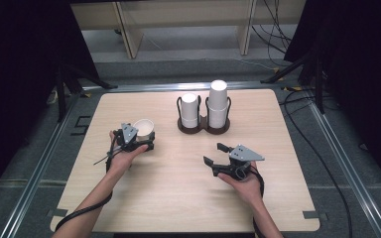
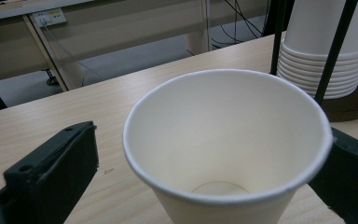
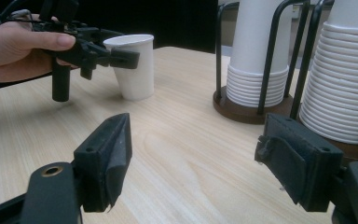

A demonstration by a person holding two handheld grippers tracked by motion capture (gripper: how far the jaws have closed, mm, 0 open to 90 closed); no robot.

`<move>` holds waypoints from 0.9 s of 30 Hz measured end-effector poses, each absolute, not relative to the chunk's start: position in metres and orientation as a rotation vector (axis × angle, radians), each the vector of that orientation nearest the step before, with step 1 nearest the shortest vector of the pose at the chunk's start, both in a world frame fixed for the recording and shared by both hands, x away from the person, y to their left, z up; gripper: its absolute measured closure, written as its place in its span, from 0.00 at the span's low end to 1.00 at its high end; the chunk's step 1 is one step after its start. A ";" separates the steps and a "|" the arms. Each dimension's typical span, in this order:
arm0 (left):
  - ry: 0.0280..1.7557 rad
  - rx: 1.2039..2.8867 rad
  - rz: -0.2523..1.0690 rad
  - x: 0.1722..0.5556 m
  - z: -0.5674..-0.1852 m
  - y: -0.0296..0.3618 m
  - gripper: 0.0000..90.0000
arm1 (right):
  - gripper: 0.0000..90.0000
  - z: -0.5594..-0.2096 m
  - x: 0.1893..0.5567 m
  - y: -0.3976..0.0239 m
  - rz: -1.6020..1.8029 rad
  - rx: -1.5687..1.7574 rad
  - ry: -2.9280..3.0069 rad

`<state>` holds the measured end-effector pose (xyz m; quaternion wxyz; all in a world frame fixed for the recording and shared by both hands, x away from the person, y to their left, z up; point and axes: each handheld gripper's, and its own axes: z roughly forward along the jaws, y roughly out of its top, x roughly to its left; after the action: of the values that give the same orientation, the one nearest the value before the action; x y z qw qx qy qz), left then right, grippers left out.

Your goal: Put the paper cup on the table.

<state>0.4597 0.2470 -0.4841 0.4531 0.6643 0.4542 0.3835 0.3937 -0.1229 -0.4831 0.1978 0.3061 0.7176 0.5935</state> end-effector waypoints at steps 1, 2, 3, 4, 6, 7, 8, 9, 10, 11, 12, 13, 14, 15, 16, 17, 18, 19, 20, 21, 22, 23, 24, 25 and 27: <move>1.118 1.639 0.946 0.458 -0.484 0.248 0.00 | 0.28 -0.483 0.393 -0.124 1.652 0.855 2.019; 1.115 1.637 0.947 0.455 -0.483 0.249 0.00 | 0.28 -0.483 0.394 -0.124 1.660 0.849 2.019; 1.112 1.635 0.947 0.453 -0.483 0.250 0.00 | 0.28 -0.483 0.394 -0.124 1.663 0.851 2.035; 1.111 1.637 0.944 0.450 -0.483 0.251 0.00 | 0.28 -0.483 0.394 -0.124 1.668 0.852 2.031; 1.106 1.637 0.940 0.446 -0.483 0.253 0.00 | 0.28 -0.483 0.394 -0.124 1.677 0.856 2.038; 1.105 1.634 0.937 0.443 -0.483 0.255 0.00 | 0.28 -0.483 0.394 -0.124 1.675 0.856 2.036; 1.107 1.631 0.933 0.440 -0.482 0.256 0.00 | 0.28 -0.483 0.394 -0.125 1.671 0.852 2.033; 1.107 1.627 0.934 0.438 -0.482 0.257 0.00 | 0.28 -0.483 0.394 -0.125 1.666 0.853 2.037; 1.106 1.622 0.934 0.434 -0.482 0.258 0.00 | 0.28 -0.483 0.393 -0.125 1.676 0.883 2.044; 1.105 1.630 0.937 0.430 -0.481 0.259 0.00 | 0.28 -0.484 0.395 -0.126 1.676 0.869 2.027; 1.103 1.626 0.937 0.427 -0.481 0.260 0.00 | 0.28 -0.483 0.395 -0.127 1.658 0.852 2.030; 1.100 1.624 0.932 0.423 -0.481 0.261 0.00 | 0.28 -0.484 0.395 -0.127 1.698 0.862 2.041; 1.096 1.619 0.933 0.421 -0.481 0.262 0.00 | 0.28 -0.483 0.393 -0.127 1.661 0.896 2.034; 1.094 1.625 0.935 0.418 -0.480 0.264 0.00 | 0.28 -0.483 0.393 -0.127 1.656 0.897 2.017; 1.091 1.620 0.935 0.415 -0.480 0.265 0.00 | 0.28 -0.483 0.393 -0.128 1.657 0.912 2.015; 1.089 1.618 0.935 0.411 -0.480 0.267 0.00 | 0.28 -0.483 0.394 -0.128 1.659 0.887 2.016; 1.090 1.617 0.932 0.407 -0.481 0.269 0.00 | 0.28 -0.483 0.396 -0.129 1.659 0.859 2.027; 1.090 1.621 0.930 0.404 -0.481 0.270 0.00 | 0.28 -0.483 0.396 -0.130 1.656 0.857 2.029; 1.088 1.616 0.927 0.399 -0.482 0.271 0.00 | 0.28 -0.483 0.395 -0.130 1.653 0.865 2.028; 1.087 1.617 0.927 0.396 -0.482 0.273 0.00 | 0.29 -0.483 0.396 -0.130 1.654 0.862 2.012; 1.086 1.608 0.923 0.393 -0.483 0.274 0.00 | 0.28 -0.483 0.396 -0.131 1.654 0.862 2.011; 1.088 1.614 0.924 0.390 -0.482 0.276 0.00 | 0.29 -0.483 0.395 -0.130 1.667 0.882 2.019; 1.091 1.610 0.923 0.388 -0.483 0.277 0.00 | 0.29 -0.483 0.395 -0.131 1.653 0.876 2.013; 1.098 1.602 0.920 0.384 -0.483 0.279 0.00 | 0.29 -0.483 0.395 -0.131 1.658 0.877 2.015; 1.088 1.609 0.923 0.378 -0.483 0.282 0.00 | 0.29 -0.483 0.395 -0.131 1.662 0.878 2.018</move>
<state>0.3784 0.2823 -0.4833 0.4756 0.6581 0.4451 0.3776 0.3953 -0.1305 -0.4832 0.1905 0.3125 0.7184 0.5916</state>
